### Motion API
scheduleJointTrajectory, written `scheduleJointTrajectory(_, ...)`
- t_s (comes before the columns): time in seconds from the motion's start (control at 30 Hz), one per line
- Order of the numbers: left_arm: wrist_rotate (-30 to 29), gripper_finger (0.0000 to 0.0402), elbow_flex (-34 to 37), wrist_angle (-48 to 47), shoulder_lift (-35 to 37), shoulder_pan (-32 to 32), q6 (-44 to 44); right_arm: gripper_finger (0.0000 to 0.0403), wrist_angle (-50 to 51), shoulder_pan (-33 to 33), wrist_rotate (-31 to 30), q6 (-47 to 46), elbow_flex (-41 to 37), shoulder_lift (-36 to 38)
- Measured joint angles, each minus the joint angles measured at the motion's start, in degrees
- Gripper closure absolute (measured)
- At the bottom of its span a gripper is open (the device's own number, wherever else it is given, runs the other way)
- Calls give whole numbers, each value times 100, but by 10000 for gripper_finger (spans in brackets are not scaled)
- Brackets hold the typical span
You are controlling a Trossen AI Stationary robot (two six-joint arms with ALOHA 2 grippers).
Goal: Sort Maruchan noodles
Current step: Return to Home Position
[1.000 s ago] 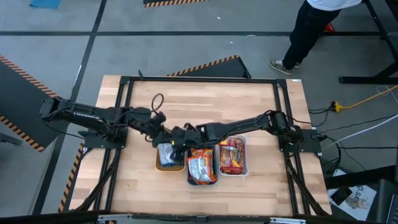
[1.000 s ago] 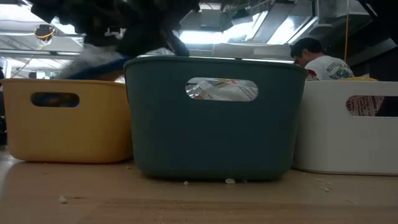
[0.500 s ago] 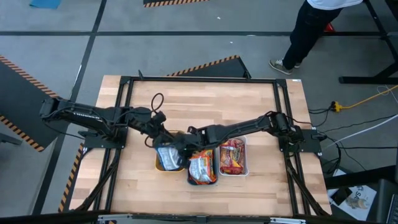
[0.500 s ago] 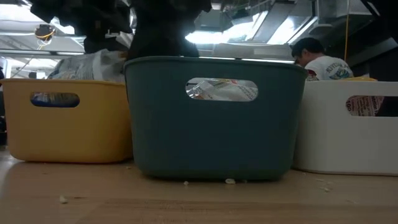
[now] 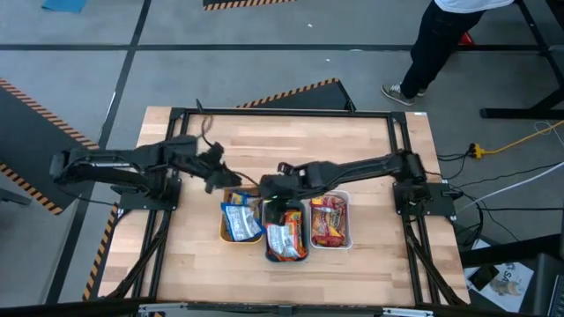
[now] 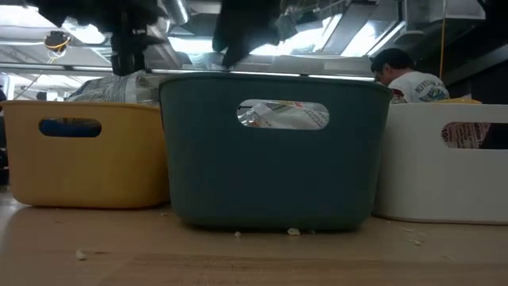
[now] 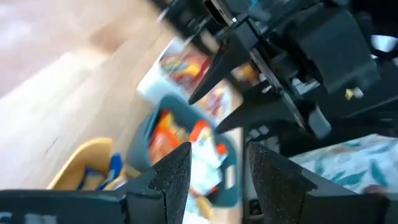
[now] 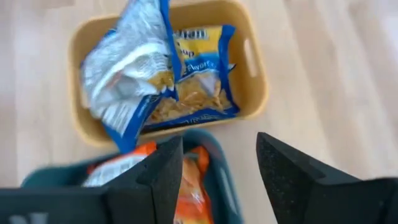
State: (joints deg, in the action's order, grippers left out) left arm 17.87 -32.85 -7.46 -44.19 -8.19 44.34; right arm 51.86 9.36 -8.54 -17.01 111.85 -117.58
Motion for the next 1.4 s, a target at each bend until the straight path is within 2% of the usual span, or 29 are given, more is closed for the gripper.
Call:
scheduleJointTrajectory(0.1, 112, 246, -126, -166, 530, -289, -32, 212, 401, 5, -148, 426, 0, 548)
scheduleJointTrajectory(0.2, -143, 246, -521, -457, 1153, -531, -414, 212, 604, 5, -325, 974, 0, 1193)
scheduleJointTrajectory(0.3, -348, 246, -929, -592, 1672, -660, -1233, 212, 607, 5, -429, 1487, 4, 1859)
scheduleJointTrajectory(0.43, -194, 246, -1448, -683, 2220, -653, -2291, 212, 1507, 3, -443, 2132, 7, 2680)
scheduleJointTrajectory(0.5, -452, 246, -1615, -790, 2468, -655, -2422, 212, 1684, 5, -717, 2180, -38, 3089)
scheduleJointTrajectory(0.57, -840, 246, -1724, -996, 2684, -656, -2492, 212, 1395, -20, -861, 2181, -184, 3598)
scheduleJointTrajectory(0.67, -1181, 246, -1729, -1551, 3021, -656, -2650, 212, 1070, -182, -545, 2044, -620, 4461)
scheduleJointTrajectory(0.73, -1395, 246, -1630, -1971, 3230, -656, -2636, 212, 1076, -205, -196, 1861, -1150, 5033)
scheduleJointTrajectory(0.8, -1454, 246, -1378, -2240, 3439, -655, -2519, 212, 667, -183, -81, 1716, -1898, 5623)
scheduleJointTrajectory(0.97, -1383, 246, -407, -1868, 3860, -654, -2206, 212, -1620, -190, 179, 1569, -4468, 7024)
scheduleJointTrajectory(1.07, -1120, 246, 309, -1424, 4032, -654, -1933, 212, -3061, -190, -155, 1407, -5948, 7706)
scheduleJointTrajectory(1.2, -673, 246, 1136, -705, 4225, -654, -1744, 212, -4454, -190, -332, 1014, -7576, 8330)
scheduleJointTrajectory(1.4, -528, 246, 2174, -26, 4399, -654, -1582, 212, -6167, -190, -241, 686, -9383, 8901)
